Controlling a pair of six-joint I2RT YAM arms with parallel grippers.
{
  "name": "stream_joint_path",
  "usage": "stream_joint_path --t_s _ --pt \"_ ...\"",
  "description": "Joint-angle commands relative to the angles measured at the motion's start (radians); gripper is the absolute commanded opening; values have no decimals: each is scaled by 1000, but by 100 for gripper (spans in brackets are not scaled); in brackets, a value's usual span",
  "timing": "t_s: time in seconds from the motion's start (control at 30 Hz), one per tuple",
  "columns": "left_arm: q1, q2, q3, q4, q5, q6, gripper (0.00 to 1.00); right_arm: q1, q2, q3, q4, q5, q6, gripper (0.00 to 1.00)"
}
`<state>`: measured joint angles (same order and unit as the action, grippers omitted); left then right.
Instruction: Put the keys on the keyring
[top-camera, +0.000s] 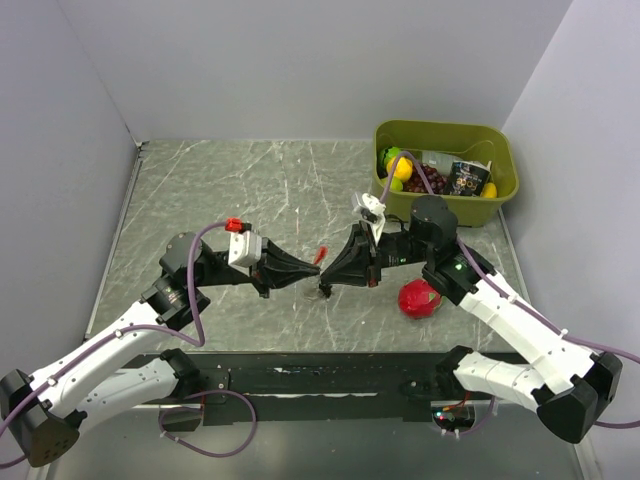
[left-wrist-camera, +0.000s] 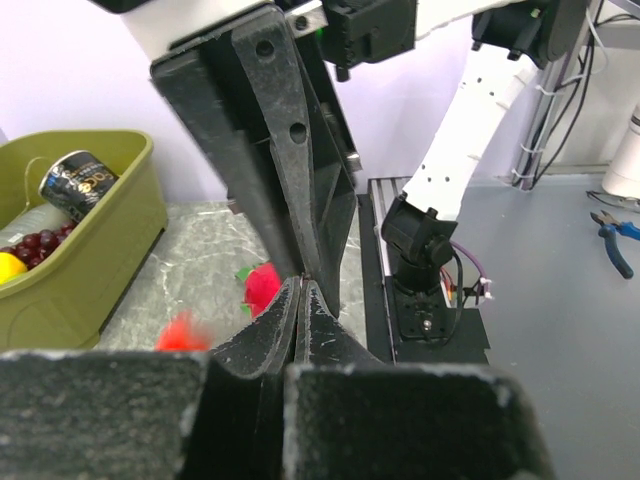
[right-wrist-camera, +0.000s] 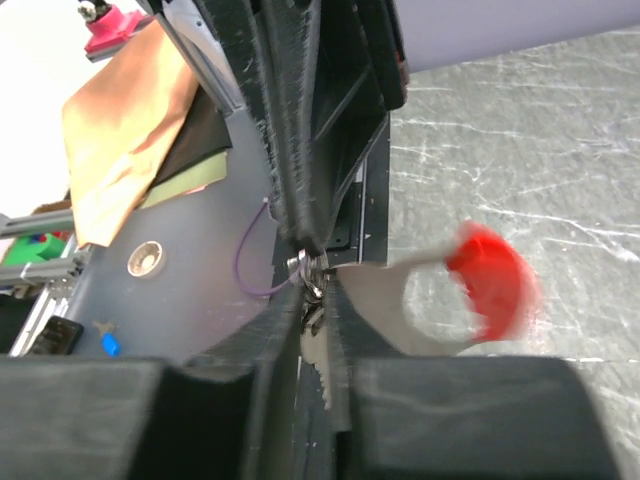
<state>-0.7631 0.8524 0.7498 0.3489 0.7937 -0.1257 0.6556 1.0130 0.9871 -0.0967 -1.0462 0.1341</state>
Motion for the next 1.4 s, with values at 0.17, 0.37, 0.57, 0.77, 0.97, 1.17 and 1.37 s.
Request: stream_joint_path --t_s 0.17,0.37,0.57,0.77,0.97,1.17,1.37 --pt "-5 -24 13 53 27 -15 1 7 -25 47 -4 80 -8 0" --pt "-4 -35 13 25 27 -9 1 7 -16 79 -46 101 -34 0" --pt "-5 -42 26 -28 18 8 1 7 -7 116 -98 101 -74 0" --pt "-4 -35 121 -258 12 107 14 6 45 214 -314 80 -224 0" --pt "-4 -3 241 -510 -16 241 43 6 108 303 -464 40 -323 0" --pt "-4 135 431 -819 2 389 49 6 174 377 -609 -15 -418 0" --pt "-1 304 634 -1057 47 518 48 7 233 438 -748 -25 -502 0"
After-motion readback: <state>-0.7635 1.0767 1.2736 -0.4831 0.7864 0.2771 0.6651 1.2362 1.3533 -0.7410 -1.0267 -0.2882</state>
